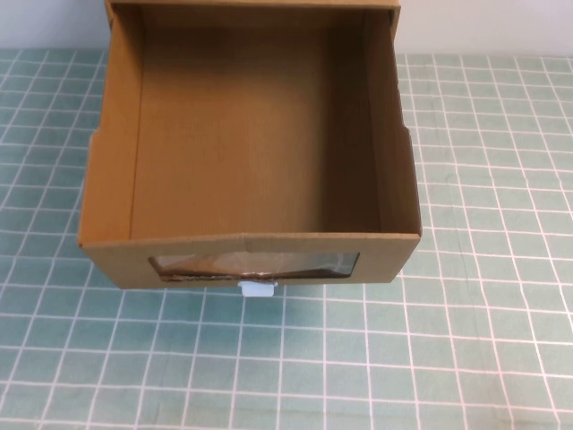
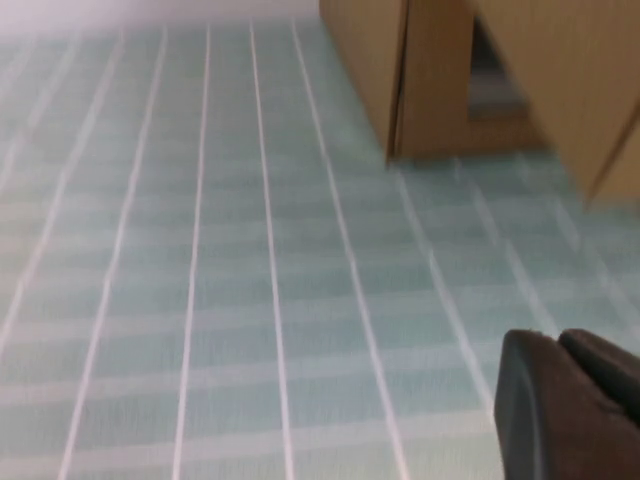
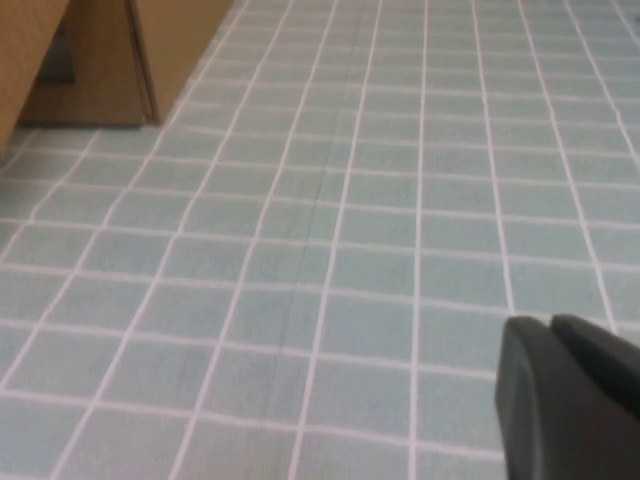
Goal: Close the shoe box
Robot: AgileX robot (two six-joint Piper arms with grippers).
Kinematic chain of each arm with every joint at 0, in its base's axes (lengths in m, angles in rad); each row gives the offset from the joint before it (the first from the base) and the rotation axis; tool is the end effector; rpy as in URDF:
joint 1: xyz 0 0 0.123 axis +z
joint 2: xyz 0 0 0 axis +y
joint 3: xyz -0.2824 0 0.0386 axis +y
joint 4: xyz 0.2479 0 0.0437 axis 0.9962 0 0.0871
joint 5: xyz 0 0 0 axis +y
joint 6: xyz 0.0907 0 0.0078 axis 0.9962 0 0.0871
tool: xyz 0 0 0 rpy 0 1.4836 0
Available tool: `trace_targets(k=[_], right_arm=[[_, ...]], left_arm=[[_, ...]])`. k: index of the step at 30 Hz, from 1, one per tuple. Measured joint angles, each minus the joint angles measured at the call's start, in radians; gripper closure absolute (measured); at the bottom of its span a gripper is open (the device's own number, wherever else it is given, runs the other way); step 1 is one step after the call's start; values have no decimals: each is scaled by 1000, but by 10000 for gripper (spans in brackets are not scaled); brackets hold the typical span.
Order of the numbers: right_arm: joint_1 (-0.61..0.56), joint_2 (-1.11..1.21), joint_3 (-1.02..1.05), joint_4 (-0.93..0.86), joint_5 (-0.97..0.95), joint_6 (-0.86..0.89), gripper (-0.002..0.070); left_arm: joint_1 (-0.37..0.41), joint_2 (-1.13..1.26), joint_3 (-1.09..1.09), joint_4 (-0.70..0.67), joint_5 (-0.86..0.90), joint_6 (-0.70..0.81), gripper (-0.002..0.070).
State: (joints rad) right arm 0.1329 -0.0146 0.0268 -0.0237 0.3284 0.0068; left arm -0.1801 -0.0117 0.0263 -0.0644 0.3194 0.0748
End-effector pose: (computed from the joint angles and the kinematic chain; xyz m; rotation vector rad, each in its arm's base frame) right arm 0.0532 0.0064 0.1752 -0.1300 1.8201 0.0758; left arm 0.0527 -0.0115 0.1761 0.1902 1.8091 -0.1362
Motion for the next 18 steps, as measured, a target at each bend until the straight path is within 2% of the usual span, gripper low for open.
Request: trace_targets(k=[5, 13, 18], right_arm=[[0, 0, 0, -1, -209, 0, 690], [0, 0, 0, -1, -703, 0, 690], [0, 0, 0, -1, -876, 0, 690]], left_arm=[[0, 0, 0, -41, -199, -2, 680], [0, 0, 0, -56, -716, -2, 680], [0, 0, 0, -58, -940, -2, 680]])
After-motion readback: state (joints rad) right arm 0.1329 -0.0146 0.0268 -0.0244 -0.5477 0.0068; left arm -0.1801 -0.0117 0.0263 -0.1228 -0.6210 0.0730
